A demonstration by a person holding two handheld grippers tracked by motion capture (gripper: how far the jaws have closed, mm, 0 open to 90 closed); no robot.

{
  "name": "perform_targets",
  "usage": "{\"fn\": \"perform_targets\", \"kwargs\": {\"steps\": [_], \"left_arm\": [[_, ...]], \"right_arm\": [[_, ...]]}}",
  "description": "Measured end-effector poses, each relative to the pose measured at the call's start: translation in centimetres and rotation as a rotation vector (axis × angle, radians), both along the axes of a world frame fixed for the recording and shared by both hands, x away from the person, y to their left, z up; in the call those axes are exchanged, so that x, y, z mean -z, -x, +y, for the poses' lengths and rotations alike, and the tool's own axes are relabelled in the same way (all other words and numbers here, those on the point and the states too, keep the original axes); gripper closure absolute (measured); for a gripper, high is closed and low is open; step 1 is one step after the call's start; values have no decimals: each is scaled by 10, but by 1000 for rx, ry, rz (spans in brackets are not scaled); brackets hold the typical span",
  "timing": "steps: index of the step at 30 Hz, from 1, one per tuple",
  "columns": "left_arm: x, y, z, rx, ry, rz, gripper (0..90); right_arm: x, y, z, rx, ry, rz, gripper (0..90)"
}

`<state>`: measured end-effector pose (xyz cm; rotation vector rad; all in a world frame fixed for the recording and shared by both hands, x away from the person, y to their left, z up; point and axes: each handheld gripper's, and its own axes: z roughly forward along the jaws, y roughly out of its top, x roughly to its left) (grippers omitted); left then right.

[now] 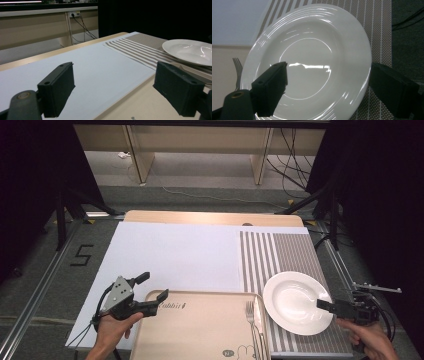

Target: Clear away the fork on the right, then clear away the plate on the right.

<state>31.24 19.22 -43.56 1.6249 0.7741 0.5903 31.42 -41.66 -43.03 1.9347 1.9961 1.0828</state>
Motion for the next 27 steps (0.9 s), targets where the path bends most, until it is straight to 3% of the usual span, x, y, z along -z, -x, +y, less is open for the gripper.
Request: {"fn": "perform_targets", "kwargs": {"steps": [2, 9, 10, 14, 15, 16, 17, 18, 20, 21, 22, 24, 27], "left_arm": [[0, 0, 0, 2, 1, -1, 159], [-1, 2, 1, -1, -3, 2, 159], [-1, 1, 1, -2, -4, 3, 159], [0, 0, 0, 0, -9, 3, 159], [0, 0, 0, 0, -7, 3, 159], [0, 1, 0, 1, -8, 3, 158], [0, 1, 0, 2, -11, 1, 159], [-1, 1, -1, 3, -13, 1, 159], [0, 1, -1, 8, -9, -4, 159], [0, 1, -2, 13, -7, -9, 159], [-1, 2, -2, 8, -21, -6, 159], [0, 2, -2, 14, -11, -8, 159], [-1, 4, -1, 14, -24, -12, 159]], "right_arm": [[-1, 1, 0, 10, -8, 34, 168], [3, 0, -4, 13, 9, 63, 169], [4, 0, -4, 6, -7, 56, 169], [5, 1, -8, -14, -13, 96, 170], [6, 0, -8, 3, -2, 101, 170], [8, -1, -9, -5, 1, 79, 170], [8, -1, -9, 12, 7, 96, 170], [10, -1, -9, 14, 1, 78, 171], [11, -1, -10, 5, 30, 81, 171], [9, 0, -9, 7, 15, 120, 171], [10, 1, -10, -2, 5, 128, 171], [12, 1, -10, 9, 32, 117, 175], [14, 1, -13, 9, 16, 119, 183]]}}
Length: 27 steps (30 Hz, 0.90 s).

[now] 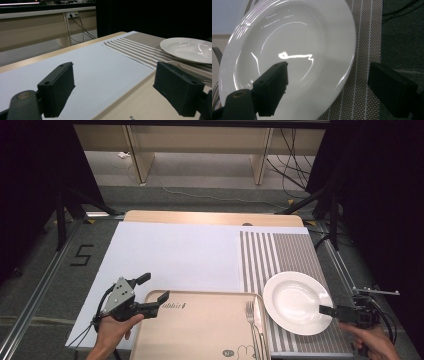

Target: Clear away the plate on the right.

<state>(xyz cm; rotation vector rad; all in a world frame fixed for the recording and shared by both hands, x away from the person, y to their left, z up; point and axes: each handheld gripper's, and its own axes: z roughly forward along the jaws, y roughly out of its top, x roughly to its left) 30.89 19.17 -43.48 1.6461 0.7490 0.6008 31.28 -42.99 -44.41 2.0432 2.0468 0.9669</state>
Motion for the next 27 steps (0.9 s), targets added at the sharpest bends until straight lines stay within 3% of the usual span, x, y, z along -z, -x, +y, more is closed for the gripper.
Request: {"fn": "perform_targets", "kwargs": {"steps": [4, 5, 8, 9, 10, 14, 18, 19, 20, 21, 22, 24, 26, 27], "left_arm": [[0, 1, 1, -2, 5, 0, 159], [0, 1, 2, -2, 3, -1, 159], [0, 1, 1, -2, 3, 0, 159], [0, 1, 1, -3, 5, 1, 159], [0, 1, 0, 0, 11, -3, 159], [0, 0, 0, -1, 4, 2, 159], [0, 1, 0, -3, 6, 3, 159], [0, 1, 0, -3, 7, 3, 159], [0, 1, 0, -3, 8, 3, 159], [0, 1, 0, -3, 8, 3, 159], [0, 1, 0, -3, 8, 2, 159], [0, 1, 0, -2, 8, 2, 159], [0, 1, 0, -2, 7, 2, 159], [0, 1, 0, -2, 7, 2, 159]], "right_arm": [[-1, -1, 0, -2, -17, 36, 194], [0, -1, 1, -4, -10, 27, 200], [1, -2, 1, -53, -54, 59, 212], [3, -3, 0, -77, -27, 50, 216], [4, -3, 1, -67, -20, 57, 218], [7, -3, 1, -38, -23, 34, 246], [10, -3, -1, -22, -75, 42, 277], [12, -4, -2, -31, -72, 23, 283], [10, -3, -4, -57, -110, 52, 288], [11, -4, -4, -55, -116, 53, 297], [14, -4, -2, -32, -128, 28, 306], [17, -5, -4, -65, -110, -7, 340], [17, -5, -1, -43, -128, 23, 361], [17, -4, -2, -60, -147, 25, 371]]}}
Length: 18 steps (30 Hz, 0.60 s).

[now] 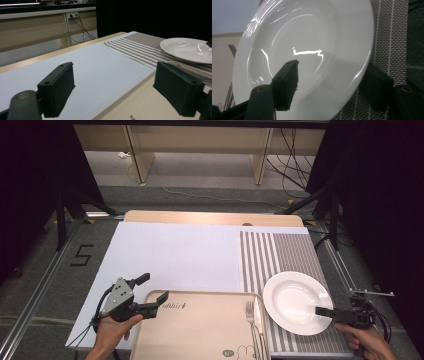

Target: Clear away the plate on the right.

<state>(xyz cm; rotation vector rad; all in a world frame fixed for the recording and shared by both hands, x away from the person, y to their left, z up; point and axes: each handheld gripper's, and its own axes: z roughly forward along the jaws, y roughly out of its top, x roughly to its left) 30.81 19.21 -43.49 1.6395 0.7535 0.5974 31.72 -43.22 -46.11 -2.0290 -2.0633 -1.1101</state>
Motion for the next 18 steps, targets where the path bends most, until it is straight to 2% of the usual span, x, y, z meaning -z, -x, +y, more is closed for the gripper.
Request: {"fn": "perform_targets", "kwargs": {"steps": [1, 2, 3, 5, 6, 8, 9, 11, 12, 15, 16, 18], "left_arm": [[0, 0, 0, 0, 0, 0, 159], [0, 0, 0, 0, -1, 0, 159], [0, 0, 0, 0, -1, -1, 159], [0, 0, 0, 1, -2, -1, 159], [0, 0, 0, 3, -3, -1, 159], [0, 0, 0, 2, -1, -1, 159], [0, 0, 0, 1, 0, -1, 159], [0, 0, 0, 1, -1, -1, 159], [0, 0, 0, 1, -1, -1, 159], [0, 0, 0, 1, -2, -2, 159], [0, 0, 0, 1, -2, -2, 159], [0, 0, 0, 1, -3, -2, 159]], "right_arm": [[1, 0, 0, 9, -8, -13, 378], [1, 0, 0, 7, -4, 5, 389], [3, -2, -2, -7, 12, -25, 398], [3, -1, -2, 17, 13, -17, 423], [1, 0, -2, 16, -5, 9, 430], [3, -1, -4, 2, 3, -10, 442], [4, -1, -4, 4, -11, -13, 446], [5, -2, -3, 5, -25, -6, 450], [4, -1, -3, 10, -15, 7, 451], [6, -2, -4, 16, -13, -6, 463], [6, -2, -4, 6, -38, 14, 468], [8, -3, -5, 16, -48, 0, 474]]}}
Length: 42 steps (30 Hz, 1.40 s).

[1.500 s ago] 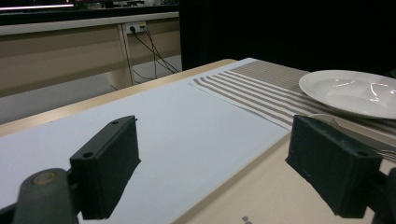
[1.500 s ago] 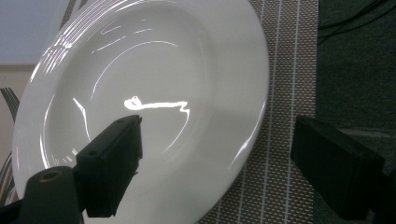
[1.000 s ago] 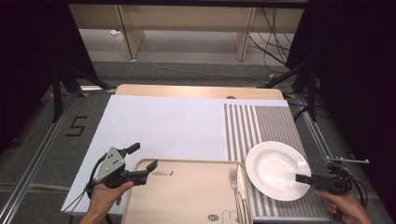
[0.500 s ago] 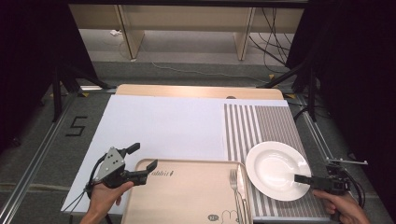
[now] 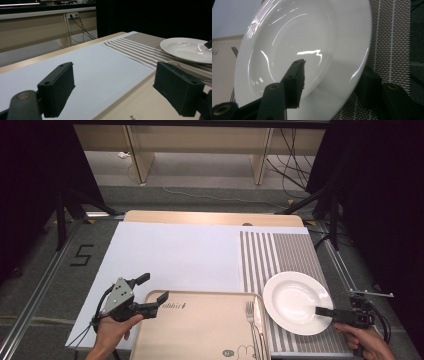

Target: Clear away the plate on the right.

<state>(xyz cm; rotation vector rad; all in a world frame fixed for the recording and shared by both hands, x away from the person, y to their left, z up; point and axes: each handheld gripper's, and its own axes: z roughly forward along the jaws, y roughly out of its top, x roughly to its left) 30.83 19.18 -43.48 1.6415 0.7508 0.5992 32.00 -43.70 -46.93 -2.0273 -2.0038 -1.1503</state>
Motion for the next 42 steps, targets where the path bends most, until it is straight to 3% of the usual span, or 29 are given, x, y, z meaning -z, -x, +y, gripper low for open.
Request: {"fn": "perform_targets", "kwargs": {"steps": [2, 5, 6, 7, 9, 11, 13, 14, 16, 17, 20, 22, 24, 29, 31, 32, 42], "left_arm": [[0, 0, 0, 2, -2, -1, 159], [0, 0, 0, 2, -2, -1, 159], [0, 0, 0, 2, -3, -1, 159], [0, 0, 0, 2, -3, -1, 159], [0, 0, 0, 2, -2, 0, 159], [0, 0, 0, 2, -3, 0, 159], [0, 0, 0, 2, -3, 0, 159], [0, 0, 0, 2, -3, 0, 159], [0, 0, 0, 2, -4, 0, 159], [0, 0, 0, 2, -4, 0, 159], [0, 0, 0, 3, -4, 1, 159], [0, 0, 0, 3, -5, 1, 159], [0, 0, 0, 3, -4, 0, 159], [0, 0, -1, 2, -4, 0, 160], [0, 0, -1, 3, -5, 0, 160], [0, 0, -1, 3, -4, -1, 160], [0, 0, -1, 3, -4, -2, 160]], "right_arm": [[2, -1, -3, -31, 2, -20, 476], [1, 0, -1, -6, -25, 13, 485], [3, -1, -2, -9, -1, -8, 485], [3, -1, -3, -29, -9, 6, 490], [3, -1, -2, -4, -44, 12, 498], [4, -1, -5, -21, -25, 3, 519], [4, -1, -5, -3, -61, 8, 529], [7, -1, -6, -14, -35, -13, 533], [6, -1, -5, 3, -66, 16, 542], [6, -1, -5, 20, -88, 18, 548], [9, -1, -8, 2, -88, 0, 552], [7, -1, -7, 23, -119, 37, 555], [8, -2, -8, 30, -148, 36, 558], [10, -2, -9, 13, -132, 39, 564], [9, -2, -9, 37, -167, 61, 575], [11, -3, -10, 20, -156, 51, 578], [11, -4, -8, 43, -194, 66, 600]]}}
